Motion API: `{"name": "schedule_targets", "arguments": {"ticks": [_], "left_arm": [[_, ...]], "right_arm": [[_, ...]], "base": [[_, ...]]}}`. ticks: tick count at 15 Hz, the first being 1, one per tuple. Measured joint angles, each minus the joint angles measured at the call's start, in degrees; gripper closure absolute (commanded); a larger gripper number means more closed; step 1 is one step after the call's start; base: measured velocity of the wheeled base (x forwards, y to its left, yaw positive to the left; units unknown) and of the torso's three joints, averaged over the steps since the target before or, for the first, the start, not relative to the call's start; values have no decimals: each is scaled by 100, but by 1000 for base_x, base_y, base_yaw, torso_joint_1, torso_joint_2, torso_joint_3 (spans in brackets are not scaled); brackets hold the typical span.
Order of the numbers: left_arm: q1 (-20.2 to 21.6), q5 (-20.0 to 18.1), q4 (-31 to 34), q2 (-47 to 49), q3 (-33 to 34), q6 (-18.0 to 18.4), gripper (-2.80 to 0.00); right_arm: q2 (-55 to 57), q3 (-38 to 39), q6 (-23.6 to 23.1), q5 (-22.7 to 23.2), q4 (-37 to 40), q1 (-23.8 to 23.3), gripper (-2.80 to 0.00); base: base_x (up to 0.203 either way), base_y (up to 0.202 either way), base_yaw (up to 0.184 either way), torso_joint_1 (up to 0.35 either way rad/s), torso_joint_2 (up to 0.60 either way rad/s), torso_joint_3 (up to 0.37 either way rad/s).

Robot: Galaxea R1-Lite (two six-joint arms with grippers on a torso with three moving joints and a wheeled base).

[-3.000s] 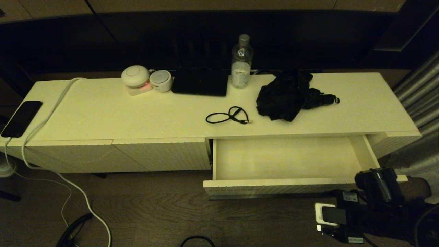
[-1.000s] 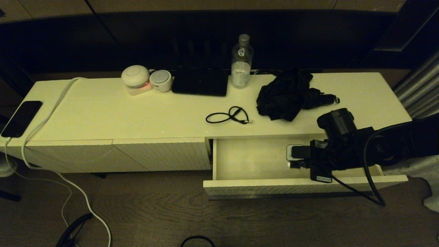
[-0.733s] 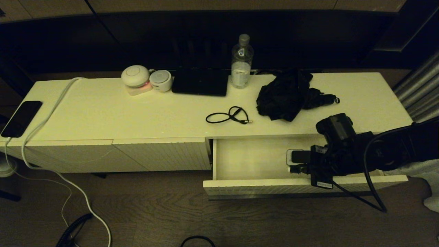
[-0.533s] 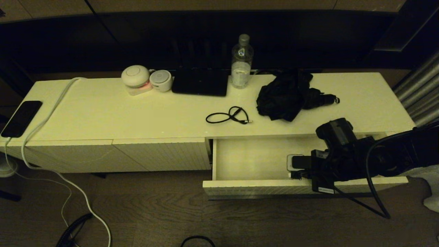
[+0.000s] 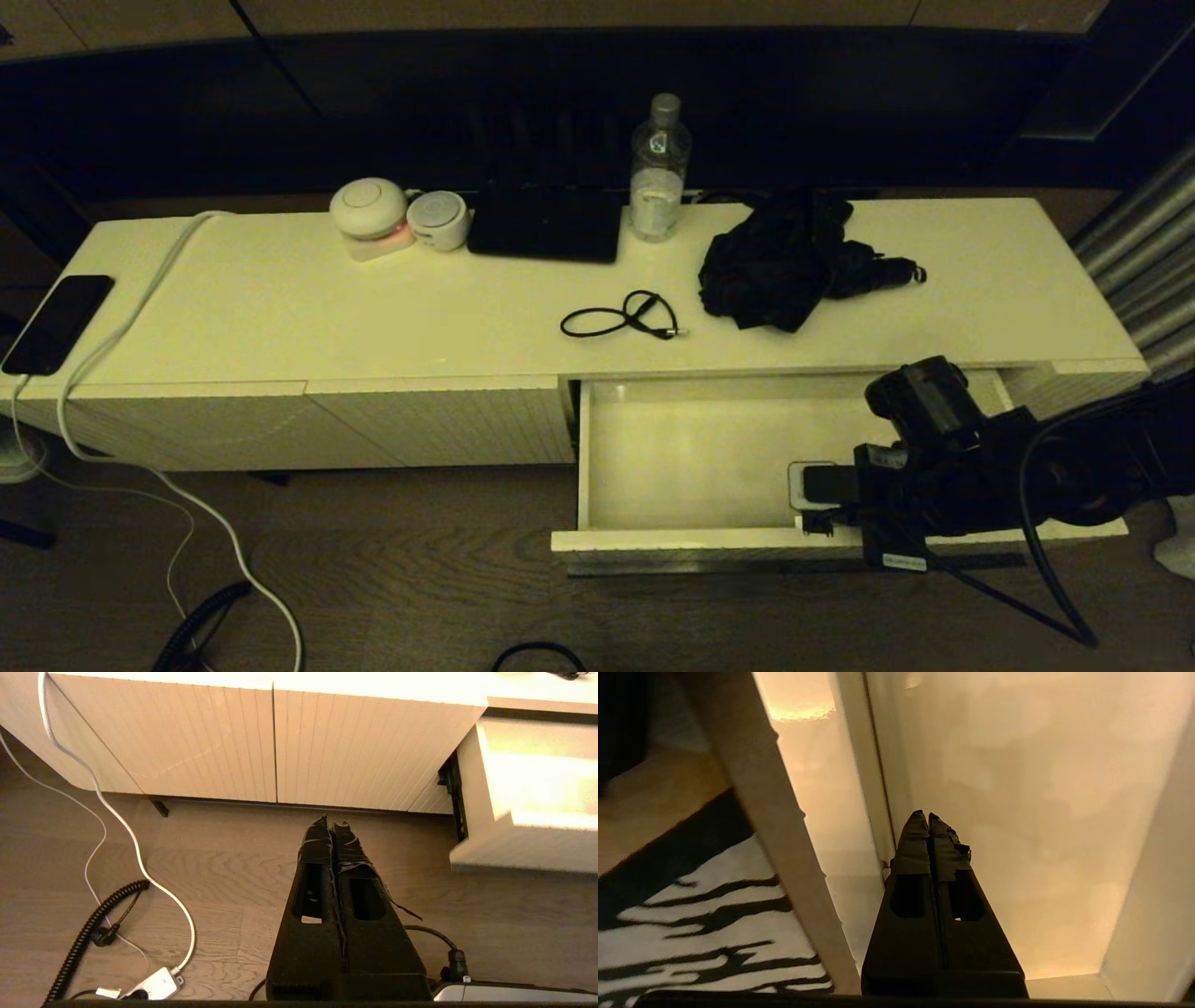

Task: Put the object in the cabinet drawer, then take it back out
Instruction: Open the drawer

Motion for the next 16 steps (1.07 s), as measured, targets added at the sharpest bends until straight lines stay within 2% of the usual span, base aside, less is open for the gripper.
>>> {"name": "schedule_targets", "arguments": {"ticks": [9, 16], "left_arm": [[0, 0, 0, 0, 0, 2, 0], [0, 2, 0, 0, 0, 2, 0]], "right_arm": [[-204, 730, 22, 115, -78, 63, 0], [-645, 630, 256, -27, 267, 212, 0]], "base": [[0, 0, 0, 0, 0, 0], [0, 0, 0, 0, 0, 0]]}}
